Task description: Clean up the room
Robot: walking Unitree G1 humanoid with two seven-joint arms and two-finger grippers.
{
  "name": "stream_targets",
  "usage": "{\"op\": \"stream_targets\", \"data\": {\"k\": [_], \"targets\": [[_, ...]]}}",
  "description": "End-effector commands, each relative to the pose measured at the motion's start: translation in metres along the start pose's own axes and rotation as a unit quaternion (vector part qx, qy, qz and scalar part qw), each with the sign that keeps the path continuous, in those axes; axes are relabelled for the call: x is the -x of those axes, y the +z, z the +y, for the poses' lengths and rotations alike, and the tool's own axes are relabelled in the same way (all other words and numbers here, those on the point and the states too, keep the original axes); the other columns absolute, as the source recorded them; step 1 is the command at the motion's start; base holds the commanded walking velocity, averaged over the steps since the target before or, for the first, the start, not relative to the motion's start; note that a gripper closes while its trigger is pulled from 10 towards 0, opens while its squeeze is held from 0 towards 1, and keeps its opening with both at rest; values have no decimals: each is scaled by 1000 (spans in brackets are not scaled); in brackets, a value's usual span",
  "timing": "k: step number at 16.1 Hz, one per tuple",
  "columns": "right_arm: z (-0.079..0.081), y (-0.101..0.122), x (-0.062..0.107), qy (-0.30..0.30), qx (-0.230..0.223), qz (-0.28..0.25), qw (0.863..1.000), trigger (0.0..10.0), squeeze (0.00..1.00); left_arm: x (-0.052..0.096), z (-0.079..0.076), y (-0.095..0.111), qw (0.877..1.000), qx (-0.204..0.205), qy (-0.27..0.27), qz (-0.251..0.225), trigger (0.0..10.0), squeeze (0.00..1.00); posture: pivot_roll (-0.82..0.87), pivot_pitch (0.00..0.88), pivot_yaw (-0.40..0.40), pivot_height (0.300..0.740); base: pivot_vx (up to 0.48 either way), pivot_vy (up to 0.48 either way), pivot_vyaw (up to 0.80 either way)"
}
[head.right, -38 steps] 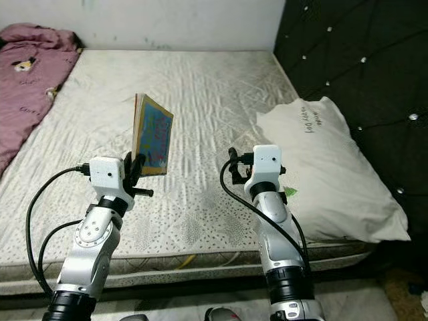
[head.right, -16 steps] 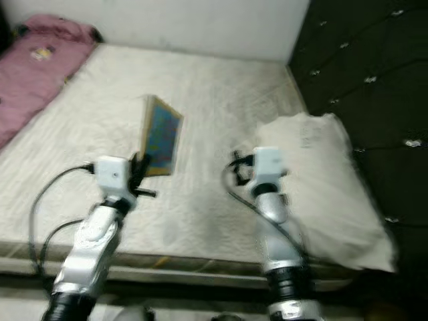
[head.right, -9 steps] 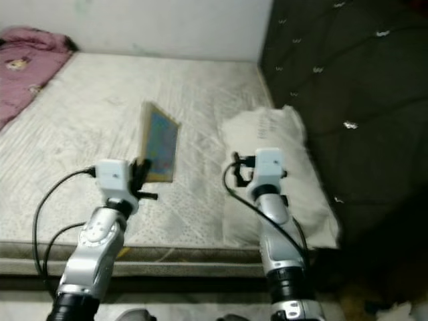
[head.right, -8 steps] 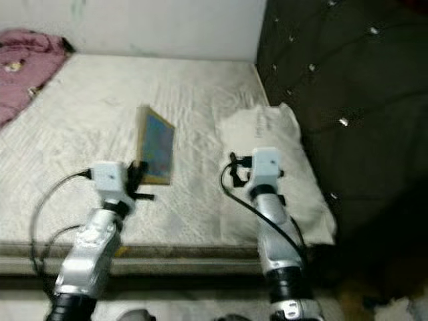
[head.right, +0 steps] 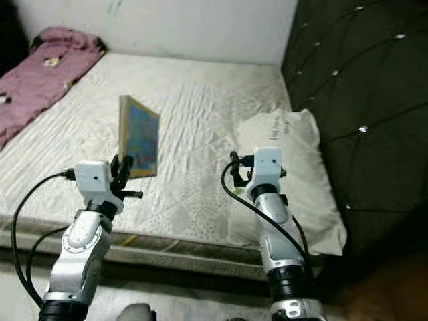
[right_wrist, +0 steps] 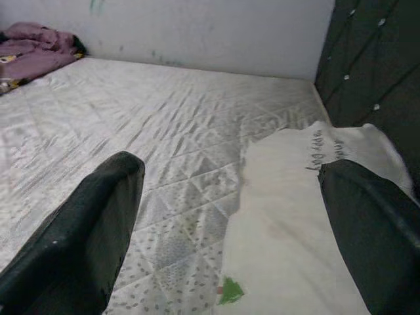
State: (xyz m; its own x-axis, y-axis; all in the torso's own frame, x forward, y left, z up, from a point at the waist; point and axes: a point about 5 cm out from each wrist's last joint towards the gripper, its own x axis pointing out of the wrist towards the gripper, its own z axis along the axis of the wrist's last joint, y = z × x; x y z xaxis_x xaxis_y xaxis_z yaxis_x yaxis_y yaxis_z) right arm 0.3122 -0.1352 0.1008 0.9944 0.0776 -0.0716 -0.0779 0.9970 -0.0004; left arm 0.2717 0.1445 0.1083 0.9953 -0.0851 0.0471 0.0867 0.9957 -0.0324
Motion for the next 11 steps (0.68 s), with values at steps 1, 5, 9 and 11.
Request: {"op": "stream_targets", "data": {"k": [1, 5, 9, 11], "targets": [[0, 4, -3, 4, 2, -6, 1000, 10000, 0, -1, 2, 8, 1000, -11, 5, -12, 10000, 0, 88, 0, -35, 740, 0, 0, 0], [0, 1, -3, 0, -5, 3, 1000, 10000, 0, -1, 3, 7, 1000, 15, -14, -16, 10000, 0, 100, 0, -34, 740, 0, 0, -200], [3, 2, -1, 4, -6, 2, 1000, 10000, 0, 3, 3, 9, 1000, 15, -3, -14, 10000, 0, 110, 0, -40, 740, 0, 0, -800], [4, 0, 0, 5, -9, 5, 1000, 10000, 0, 5, 1, 8, 1000, 23, -5, -8, 10000, 0, 116, 0, -42, 740, 0, 0, -800]]}}
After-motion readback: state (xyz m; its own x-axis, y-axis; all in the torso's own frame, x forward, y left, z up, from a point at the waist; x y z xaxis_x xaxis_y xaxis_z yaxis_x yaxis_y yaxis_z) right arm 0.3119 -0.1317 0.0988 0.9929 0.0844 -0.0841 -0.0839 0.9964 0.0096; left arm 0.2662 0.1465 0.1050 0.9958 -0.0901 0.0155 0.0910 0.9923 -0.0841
